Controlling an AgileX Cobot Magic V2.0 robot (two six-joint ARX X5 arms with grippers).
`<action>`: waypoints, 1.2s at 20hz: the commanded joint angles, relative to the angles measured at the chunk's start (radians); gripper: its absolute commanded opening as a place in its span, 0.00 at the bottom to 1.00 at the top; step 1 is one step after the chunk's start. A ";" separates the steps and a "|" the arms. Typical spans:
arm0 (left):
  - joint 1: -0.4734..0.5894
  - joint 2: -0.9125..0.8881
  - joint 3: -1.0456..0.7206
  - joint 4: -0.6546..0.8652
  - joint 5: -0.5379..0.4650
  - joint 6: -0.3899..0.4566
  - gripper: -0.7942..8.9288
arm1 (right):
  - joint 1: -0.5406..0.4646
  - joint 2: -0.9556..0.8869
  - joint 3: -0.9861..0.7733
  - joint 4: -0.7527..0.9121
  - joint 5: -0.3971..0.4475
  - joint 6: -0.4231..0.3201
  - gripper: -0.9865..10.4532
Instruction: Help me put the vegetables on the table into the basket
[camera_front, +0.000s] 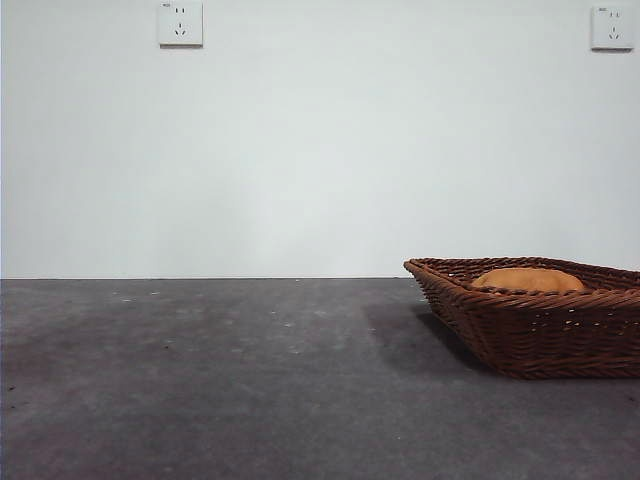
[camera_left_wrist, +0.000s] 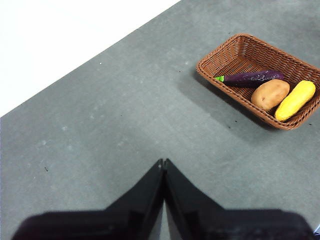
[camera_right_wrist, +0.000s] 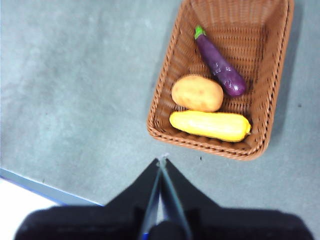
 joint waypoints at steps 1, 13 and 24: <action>0.002 -0.003 -0.002 0.000 0.004 -0.007 0.08 | 0.001 -0.013 -0.002 -0.021 -0.002 -0.014 0.08; 0.002 0.019 -0.002 0.000 0.003 -0.006 0.08 | 0.001 0.042 -0.002 -0.021 0.026 -0.006 0.09; 0.002 0.040 -0.002 -0.003 -0.006 0.012 0.08 | 0.000 0.207 -0.002 -0.020 0.124 -0.008 0.09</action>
